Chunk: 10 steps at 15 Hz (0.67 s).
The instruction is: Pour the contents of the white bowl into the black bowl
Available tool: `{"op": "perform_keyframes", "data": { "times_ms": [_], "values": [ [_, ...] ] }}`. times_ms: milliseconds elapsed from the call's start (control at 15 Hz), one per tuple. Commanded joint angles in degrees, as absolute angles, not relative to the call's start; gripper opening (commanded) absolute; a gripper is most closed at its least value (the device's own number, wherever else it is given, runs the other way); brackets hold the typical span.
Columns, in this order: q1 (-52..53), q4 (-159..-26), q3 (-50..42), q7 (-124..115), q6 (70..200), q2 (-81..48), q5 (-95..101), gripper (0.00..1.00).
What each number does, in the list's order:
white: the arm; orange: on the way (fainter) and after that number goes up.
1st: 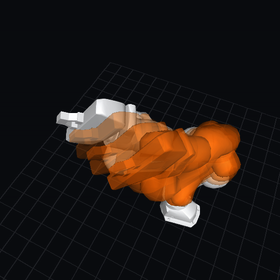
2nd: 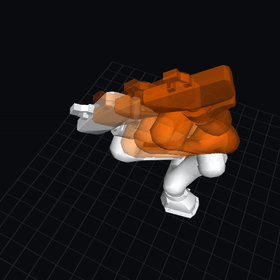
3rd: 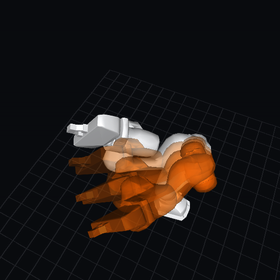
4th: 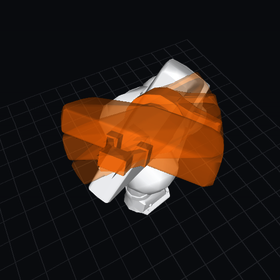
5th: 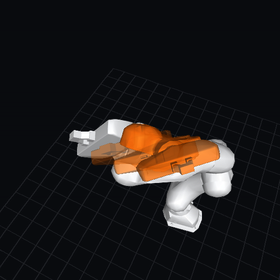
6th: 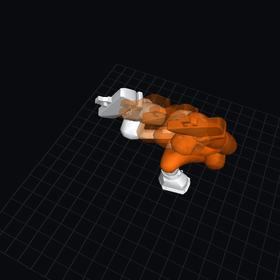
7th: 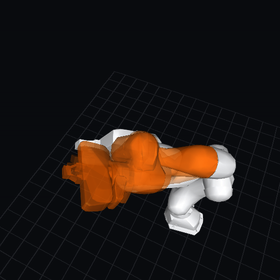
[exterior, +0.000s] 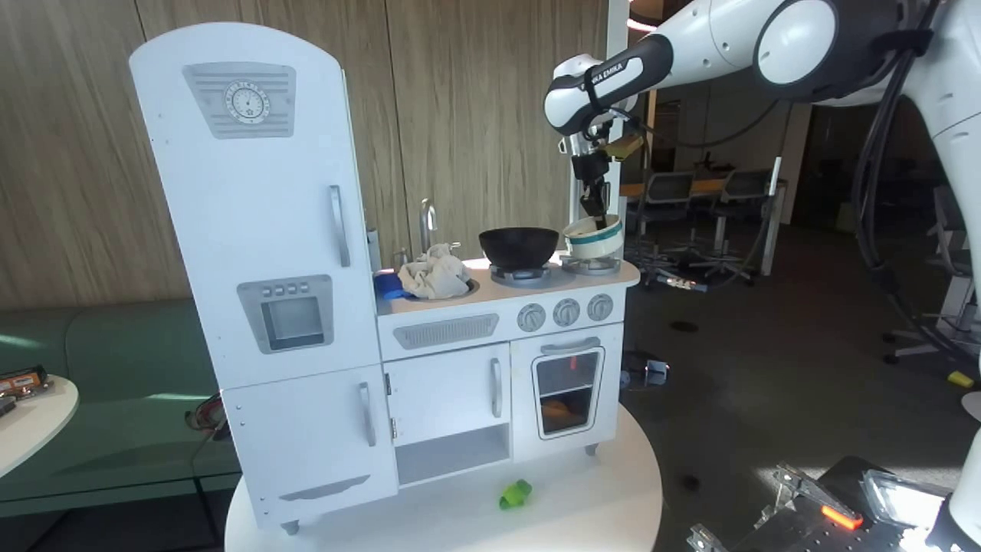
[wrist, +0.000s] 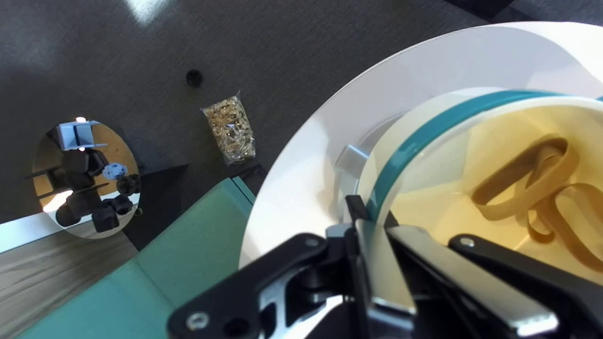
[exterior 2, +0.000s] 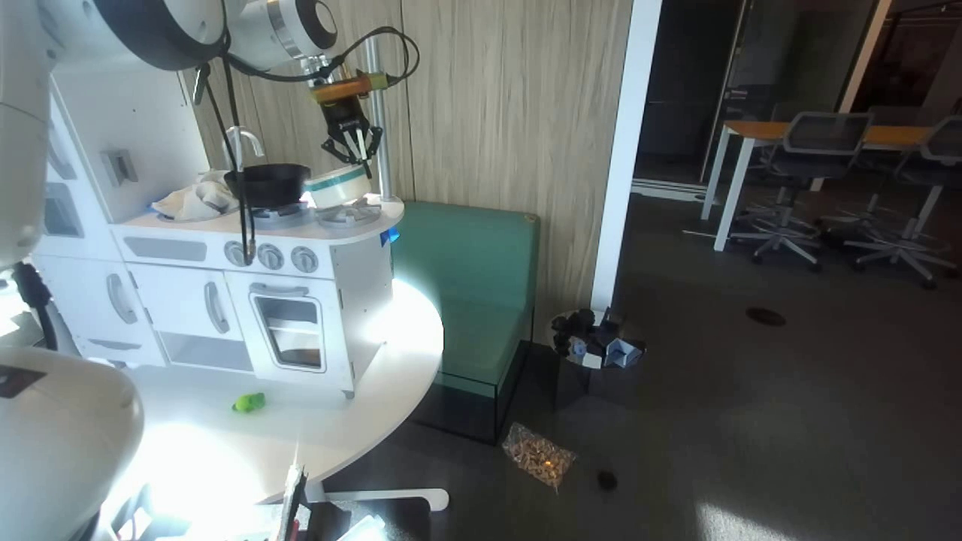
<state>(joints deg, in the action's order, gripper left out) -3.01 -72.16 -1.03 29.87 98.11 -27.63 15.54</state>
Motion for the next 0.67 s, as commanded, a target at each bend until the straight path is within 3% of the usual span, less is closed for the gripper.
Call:
{"op": "perform_keyframes", "data": {
  "times_ms": [0,133,200,267,400,600],
  "values": [
    [-4.68,-67.99,-0.17,31.94,96.97,-29.88,12.97,0.32],
    [-4.97,-67.33,-0.14,32.16,96.86,-30.40,12.39,0.39],
    [-5.07,-66.99,-0.12,32.11,96.86,-30.59,12.17,0.47],
    [-5.13,-66.71,-0.09,32.06,96.78,-30.76,11.96,0.62],
    [-5.09,-66.30,-0.07,31.86,96.66,-30.86,11.50,0.74],
    [-4.07,-66.45,-0.32,30.13,96.26,-29.85,12.49,0.99]
  ]
}}
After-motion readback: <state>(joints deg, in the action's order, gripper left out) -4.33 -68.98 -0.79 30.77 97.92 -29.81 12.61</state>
